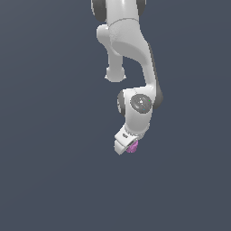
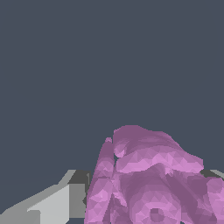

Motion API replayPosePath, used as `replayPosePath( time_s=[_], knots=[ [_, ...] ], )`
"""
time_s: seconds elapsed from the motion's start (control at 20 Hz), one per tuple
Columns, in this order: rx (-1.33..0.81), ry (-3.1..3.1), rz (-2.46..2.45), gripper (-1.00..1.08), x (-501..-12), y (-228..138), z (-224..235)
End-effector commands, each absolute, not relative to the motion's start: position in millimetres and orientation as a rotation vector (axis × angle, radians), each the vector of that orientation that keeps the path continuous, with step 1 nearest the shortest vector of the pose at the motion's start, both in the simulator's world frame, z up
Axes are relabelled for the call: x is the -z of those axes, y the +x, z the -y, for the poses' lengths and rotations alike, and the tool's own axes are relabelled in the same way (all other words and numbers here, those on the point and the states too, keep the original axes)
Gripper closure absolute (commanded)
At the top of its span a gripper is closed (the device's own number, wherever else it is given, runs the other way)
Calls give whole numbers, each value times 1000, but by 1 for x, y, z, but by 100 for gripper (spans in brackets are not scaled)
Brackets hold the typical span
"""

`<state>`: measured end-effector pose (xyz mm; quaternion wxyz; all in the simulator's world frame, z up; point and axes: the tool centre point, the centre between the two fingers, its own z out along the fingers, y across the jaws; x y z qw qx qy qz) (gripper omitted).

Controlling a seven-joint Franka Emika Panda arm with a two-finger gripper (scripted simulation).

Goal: Pick up the object and move it to a goal position.

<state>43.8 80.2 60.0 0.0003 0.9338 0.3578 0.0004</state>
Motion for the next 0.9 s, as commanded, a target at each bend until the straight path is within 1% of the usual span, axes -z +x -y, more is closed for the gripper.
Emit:
replayPosePath(
  time_s=[0.0,0.45,0.85],
  knots=[
    [-2,2933,-1125,108,-61,51,-98],
    [0,2934,-1124,108,-62,82,-162],
    [0,2934,-1124,108,-63,97,-193]
  ],
)
